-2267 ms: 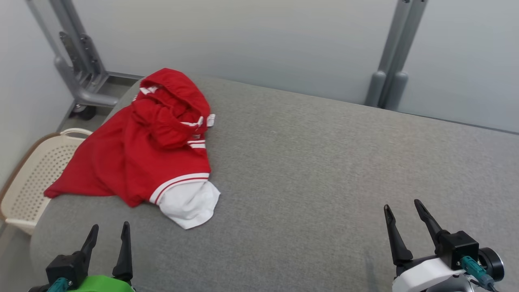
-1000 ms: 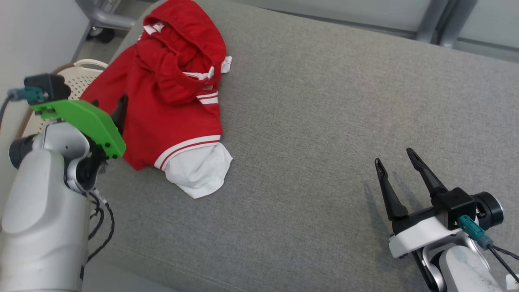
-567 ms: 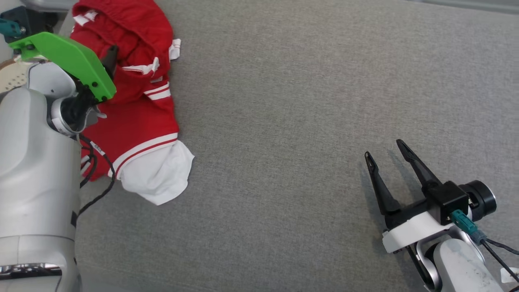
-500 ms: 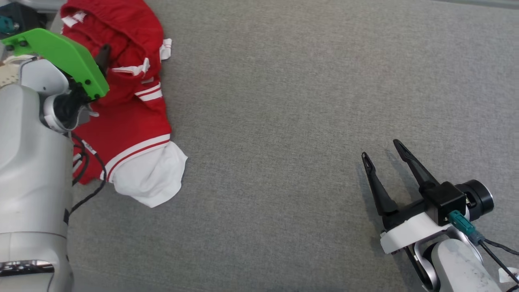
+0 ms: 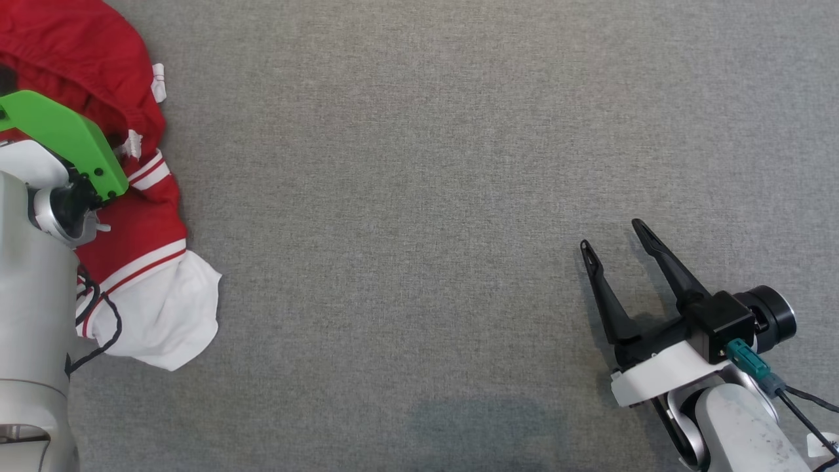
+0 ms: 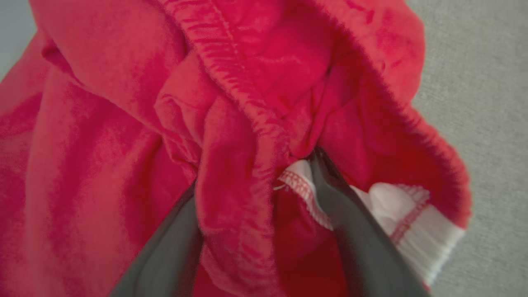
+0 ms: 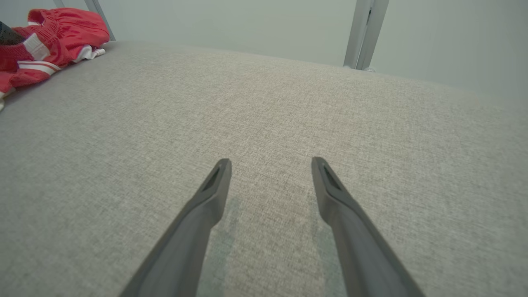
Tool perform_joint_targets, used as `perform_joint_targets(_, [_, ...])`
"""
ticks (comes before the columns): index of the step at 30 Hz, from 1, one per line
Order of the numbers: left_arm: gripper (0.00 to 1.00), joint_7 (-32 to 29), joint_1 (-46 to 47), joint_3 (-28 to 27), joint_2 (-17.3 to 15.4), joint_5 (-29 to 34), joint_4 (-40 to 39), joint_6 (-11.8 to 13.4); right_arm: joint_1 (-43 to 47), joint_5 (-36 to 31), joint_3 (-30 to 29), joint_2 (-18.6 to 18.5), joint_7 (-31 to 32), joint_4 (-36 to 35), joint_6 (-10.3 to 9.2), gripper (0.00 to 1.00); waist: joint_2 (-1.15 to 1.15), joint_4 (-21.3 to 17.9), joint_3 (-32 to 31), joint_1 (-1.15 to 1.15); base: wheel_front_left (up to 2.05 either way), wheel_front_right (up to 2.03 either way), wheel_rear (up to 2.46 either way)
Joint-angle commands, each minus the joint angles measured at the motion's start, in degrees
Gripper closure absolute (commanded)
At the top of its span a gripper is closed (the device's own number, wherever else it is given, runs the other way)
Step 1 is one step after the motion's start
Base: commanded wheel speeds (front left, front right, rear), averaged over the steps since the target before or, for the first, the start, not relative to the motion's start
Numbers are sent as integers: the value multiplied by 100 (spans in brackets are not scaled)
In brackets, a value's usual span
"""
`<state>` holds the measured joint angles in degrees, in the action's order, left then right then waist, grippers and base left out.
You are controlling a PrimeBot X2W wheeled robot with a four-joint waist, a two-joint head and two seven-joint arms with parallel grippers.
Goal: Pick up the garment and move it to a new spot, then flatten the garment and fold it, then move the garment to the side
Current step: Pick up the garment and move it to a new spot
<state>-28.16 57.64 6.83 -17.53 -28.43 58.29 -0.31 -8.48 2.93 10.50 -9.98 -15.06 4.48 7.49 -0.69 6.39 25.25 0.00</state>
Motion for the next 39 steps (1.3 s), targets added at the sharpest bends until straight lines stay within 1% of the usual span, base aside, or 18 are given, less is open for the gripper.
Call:
perform_joint_targets(1, [49,37,53,35,-70,67,32,0,17,36,-16,4,-18,-23,0,0,69,-56,22,0,0,0,0])
perform_joint_targets(2, [65,128,68,70,-92,111,65,-16,9,41,-26,12,-18,-22,0,0,69,-52,1,0,0,0,0])
perform_joint_targets(3, [100,186,97,108,-96,149,91,-22,0,39,-32,13,-18,-19,0,0,69,-39,-22,0,0,0,0])
perform_joint_targets(6, [100,361,229,166,-106,220,160,5,-30,43,-59,39,-18,9,0,0,69,25,-116,0,0,0,0])
perform_joint_targets(10, [100,577,453,319,-137,348,194,-40,37,63,-45,86,-18,75,0,0,69,108,-341,0,0,0,0])
perform_joint_targets(14, [100,799,660,450,-120,487,192,-26,134,124,-8,137,-19,157,0,0,69,164,-629,0,0,0,0])
perform_joint_targets(16, [100,1000,741,532,-89,562,133,-59,188,155,3,170,-18,196,0,0,69,171,-800,0,0,0,0])
perform_joint_targets(19, [100,1262,857,663,87,617,-10,-197,282,183,-5,212,-18,240,0,0,69,190,-1018,0,0,0,0])
perform_joint_targets(24, [100,1449,880,902,386,610,-307,-466,384,224,-53,313,-19,237,0,0,69,140,-1364,0,0,0,0])
perform_joint_targets(29, [100,1477,498,1126,848,351,-887,-659,491,250,-210,408,-18,182,0,0,69,50,-1615,0,0,0,0])
perform_joint_targets(34, [100,1264,-230,1604,1256,-21,-1832,-712,596,236,-370,480,-18,126,0,0,69,-60,-1757,0,0,0,0])
perform_joint_targets(37, [100,1093,-838,2005,1395,-319,-2491,-723,655,247,-446,517,-18,112,0,0,69,-192,-1834,0,0,0,0])
perform_joint_targets(39, [100,992,-1213,2279,1433,-505,-2922,-724,677,251,-456,553,-18,109,0,0,69,-309,-1870,0,0,0,0])
